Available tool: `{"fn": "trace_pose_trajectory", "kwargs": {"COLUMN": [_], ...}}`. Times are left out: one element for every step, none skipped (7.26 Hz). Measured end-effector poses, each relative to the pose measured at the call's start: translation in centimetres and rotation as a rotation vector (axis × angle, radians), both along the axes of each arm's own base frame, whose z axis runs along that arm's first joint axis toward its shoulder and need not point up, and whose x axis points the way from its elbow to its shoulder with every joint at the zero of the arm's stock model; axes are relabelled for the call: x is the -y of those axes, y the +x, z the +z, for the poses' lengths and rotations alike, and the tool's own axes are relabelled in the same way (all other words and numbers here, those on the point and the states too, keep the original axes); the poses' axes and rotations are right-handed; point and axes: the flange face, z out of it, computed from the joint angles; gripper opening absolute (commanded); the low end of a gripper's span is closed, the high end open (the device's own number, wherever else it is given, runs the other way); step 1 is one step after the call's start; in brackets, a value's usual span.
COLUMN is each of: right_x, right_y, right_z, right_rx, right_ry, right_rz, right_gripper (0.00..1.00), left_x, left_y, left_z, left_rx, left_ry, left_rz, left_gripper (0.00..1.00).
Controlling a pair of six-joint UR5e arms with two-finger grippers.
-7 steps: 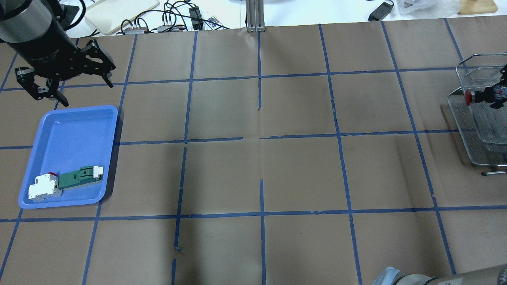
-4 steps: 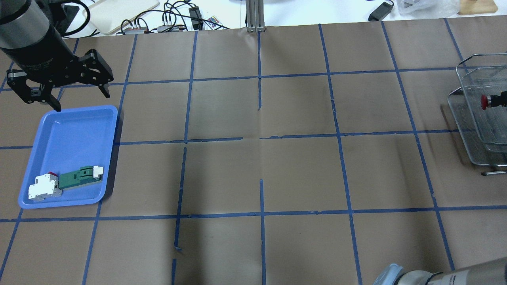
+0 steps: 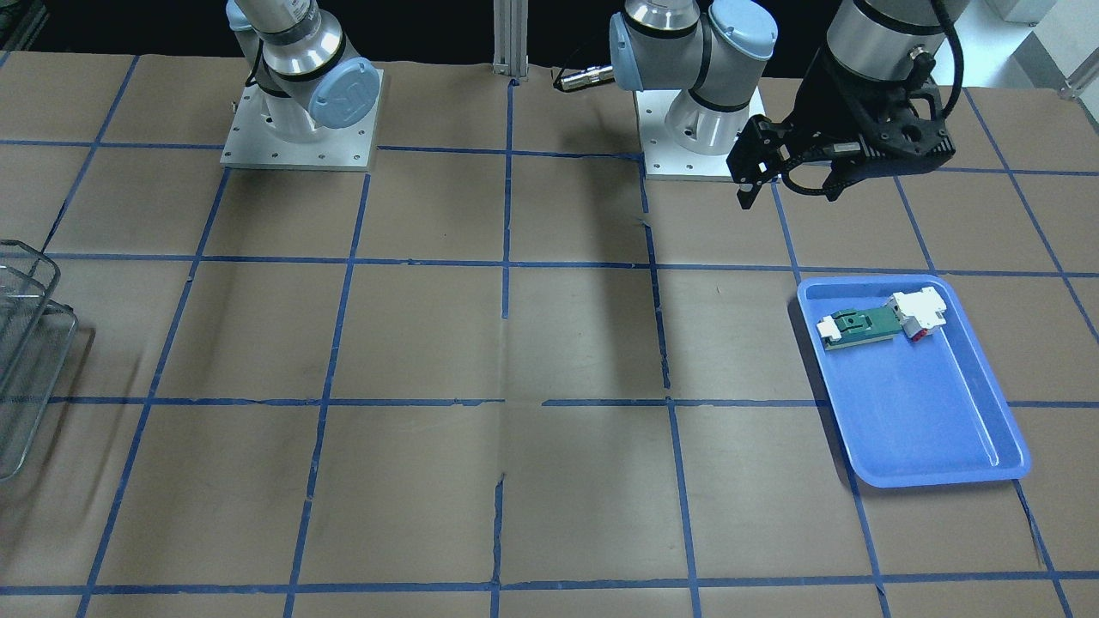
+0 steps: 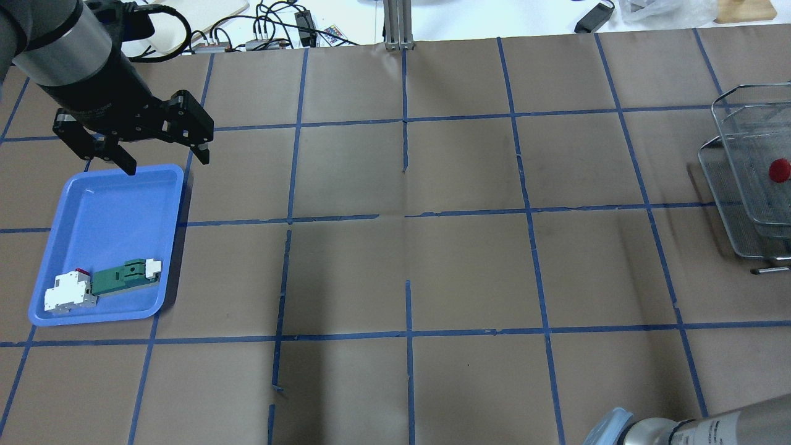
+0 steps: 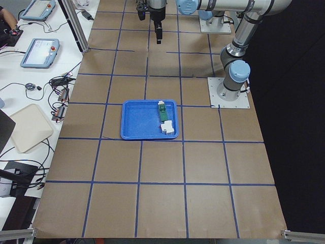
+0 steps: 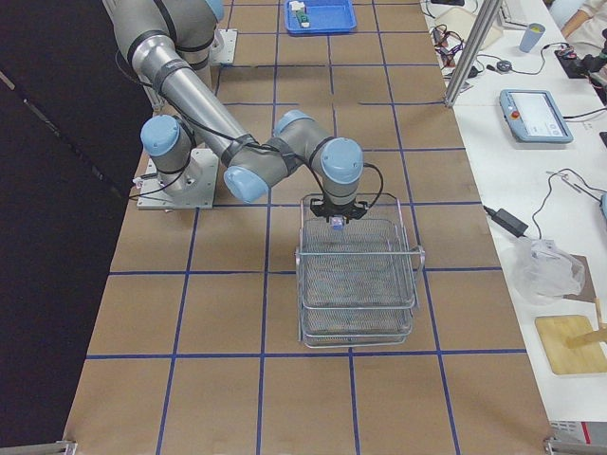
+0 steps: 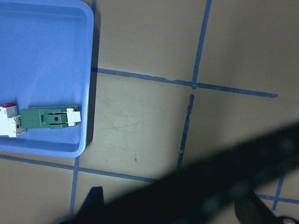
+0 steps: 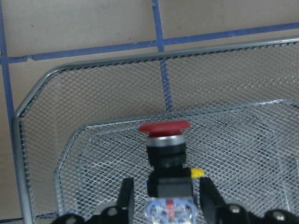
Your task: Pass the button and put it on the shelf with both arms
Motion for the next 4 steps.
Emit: {"fn": "trace_pose_trajectory", "kwargs": {"right_x": [0.0,0.1,0.5,1.0], "right_y": [0.7,2.7,6.8,11.7], "right_z": [0.8,2.7,5.1,6.4], "right_rx": [-0.004,-0.019,-0.031,-0.027], "right_ry": [0.001,-0.011,-0.022,-0.007], "right_rz": [-0.033,-0.066,-0.102,-0.153], "right_gripper": [1.00,1.00,1.00,1.00], "left_x": [-0.7,-1.3,-1.7,-1.9], "left_y": [-0.1,-0.1,-0.1,-0.1], "left_z": [-0.6,-1.1,-1.3,-1.3], "left_rx": [0.000,0.002,0.004,0.004], "left_ry": [0.010,0.018,0.021,0.022], "left_rz": [-0.003,-0.018,-0.048,-0.069], "left_gripper": [0.99,1.00,1.00,1.00]}}
